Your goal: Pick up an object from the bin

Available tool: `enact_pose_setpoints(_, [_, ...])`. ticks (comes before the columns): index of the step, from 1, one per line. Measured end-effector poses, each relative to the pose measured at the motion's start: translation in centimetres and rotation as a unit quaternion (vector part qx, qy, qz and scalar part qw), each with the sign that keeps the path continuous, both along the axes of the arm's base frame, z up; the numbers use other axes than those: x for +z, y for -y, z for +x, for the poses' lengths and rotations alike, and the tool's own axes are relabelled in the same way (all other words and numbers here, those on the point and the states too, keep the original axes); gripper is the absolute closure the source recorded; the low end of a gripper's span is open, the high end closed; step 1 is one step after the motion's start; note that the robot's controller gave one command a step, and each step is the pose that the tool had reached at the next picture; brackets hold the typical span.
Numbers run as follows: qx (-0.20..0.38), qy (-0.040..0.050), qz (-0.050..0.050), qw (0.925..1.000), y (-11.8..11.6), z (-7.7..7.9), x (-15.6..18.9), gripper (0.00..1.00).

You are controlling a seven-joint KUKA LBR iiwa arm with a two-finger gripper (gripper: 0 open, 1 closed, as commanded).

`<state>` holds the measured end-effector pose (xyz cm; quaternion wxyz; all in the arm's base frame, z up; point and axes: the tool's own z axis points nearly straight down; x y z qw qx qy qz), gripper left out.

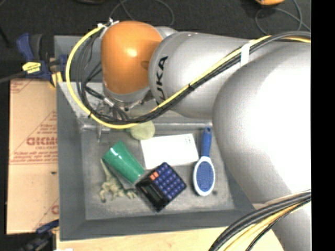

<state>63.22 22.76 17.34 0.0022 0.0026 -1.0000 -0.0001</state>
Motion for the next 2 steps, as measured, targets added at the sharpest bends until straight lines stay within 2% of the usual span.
enact_pose_setpoints(1, [-0.002,0.0039,0.001,1.0000,0.1,0.2,0.6,0.00])
enact_pose_setpoints(2, [0.006,0.0075,0.004,0.9999,5.3,-3.9,-7.1,0.00])
